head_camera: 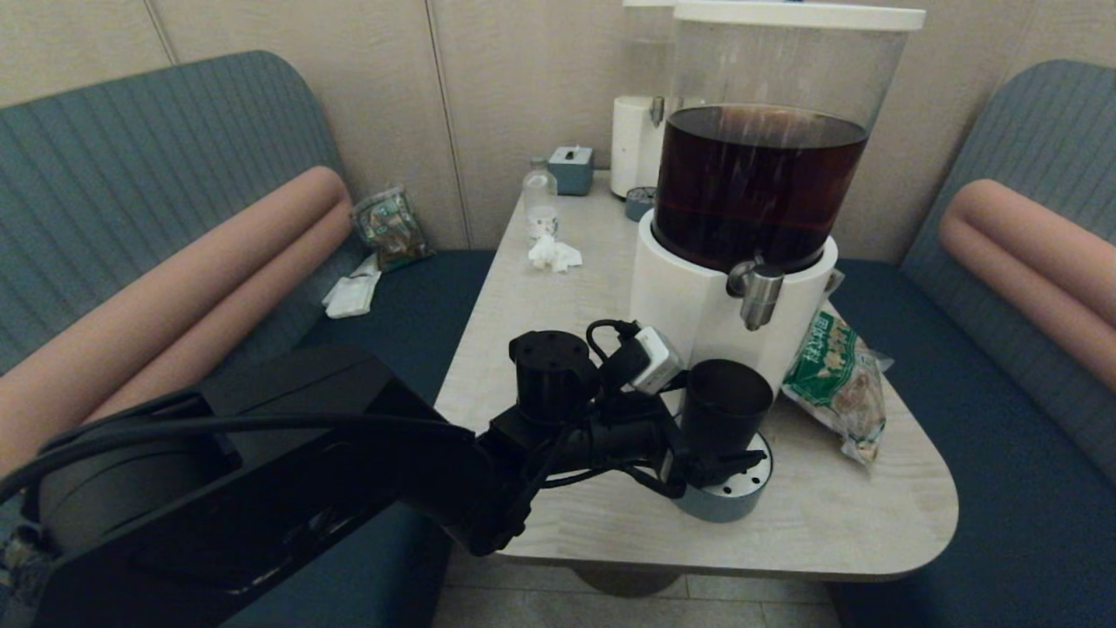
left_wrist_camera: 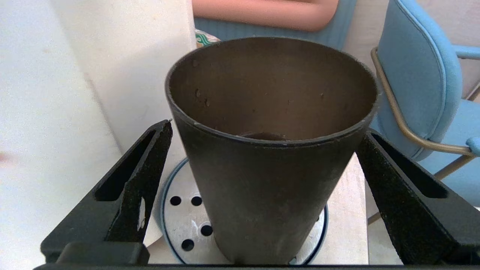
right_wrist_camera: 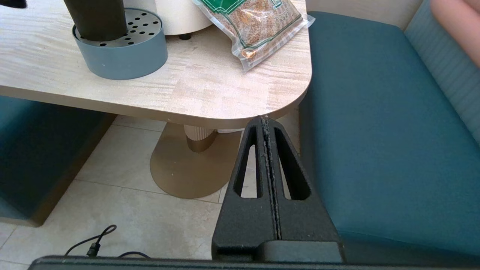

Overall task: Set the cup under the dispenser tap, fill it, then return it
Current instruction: Place the cup next to the water dispenser

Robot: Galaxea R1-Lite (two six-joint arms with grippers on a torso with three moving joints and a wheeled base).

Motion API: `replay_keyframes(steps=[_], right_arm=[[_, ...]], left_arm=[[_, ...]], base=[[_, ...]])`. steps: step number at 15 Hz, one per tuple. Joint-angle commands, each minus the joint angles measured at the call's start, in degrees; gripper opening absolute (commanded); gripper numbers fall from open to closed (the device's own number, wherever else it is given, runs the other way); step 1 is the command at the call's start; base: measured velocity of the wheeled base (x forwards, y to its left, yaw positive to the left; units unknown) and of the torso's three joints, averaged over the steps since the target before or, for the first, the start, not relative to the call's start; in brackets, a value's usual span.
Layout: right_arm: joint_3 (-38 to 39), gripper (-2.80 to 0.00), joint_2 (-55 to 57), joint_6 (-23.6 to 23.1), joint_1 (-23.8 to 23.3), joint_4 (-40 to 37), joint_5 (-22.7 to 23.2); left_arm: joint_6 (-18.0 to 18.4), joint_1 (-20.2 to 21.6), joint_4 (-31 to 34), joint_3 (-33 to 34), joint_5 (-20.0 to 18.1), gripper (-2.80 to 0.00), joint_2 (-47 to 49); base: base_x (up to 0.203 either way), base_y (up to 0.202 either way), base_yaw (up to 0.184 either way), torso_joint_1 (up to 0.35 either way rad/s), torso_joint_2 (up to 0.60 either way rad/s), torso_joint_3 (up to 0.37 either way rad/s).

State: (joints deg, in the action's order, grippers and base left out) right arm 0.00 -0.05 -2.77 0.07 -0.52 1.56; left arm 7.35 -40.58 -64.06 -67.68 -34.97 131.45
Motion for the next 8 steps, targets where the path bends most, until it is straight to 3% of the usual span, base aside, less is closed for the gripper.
replay_keyframes(steps=[1, 8], right_arm=[[0.00, -2.80, 0.05, -0.04, 0.01, -0.01, 0.02], [0.00, -2.80, 0.05, -0.02, 0.01, -0.01, 0.02]], left_arm=[[0.03, -0.28, -0.36, -0.53, -0.10, 0.00, 1.09], [-1.34, -0.29, -0.42, -2.89, 1.28, 0.00, 1.71]], base=[[0.000, 0.000, 0.000, 0.000, 0.00, 0.000], [0.000, 0.000, 0.000, 0.000, 0.00, 0.000]])
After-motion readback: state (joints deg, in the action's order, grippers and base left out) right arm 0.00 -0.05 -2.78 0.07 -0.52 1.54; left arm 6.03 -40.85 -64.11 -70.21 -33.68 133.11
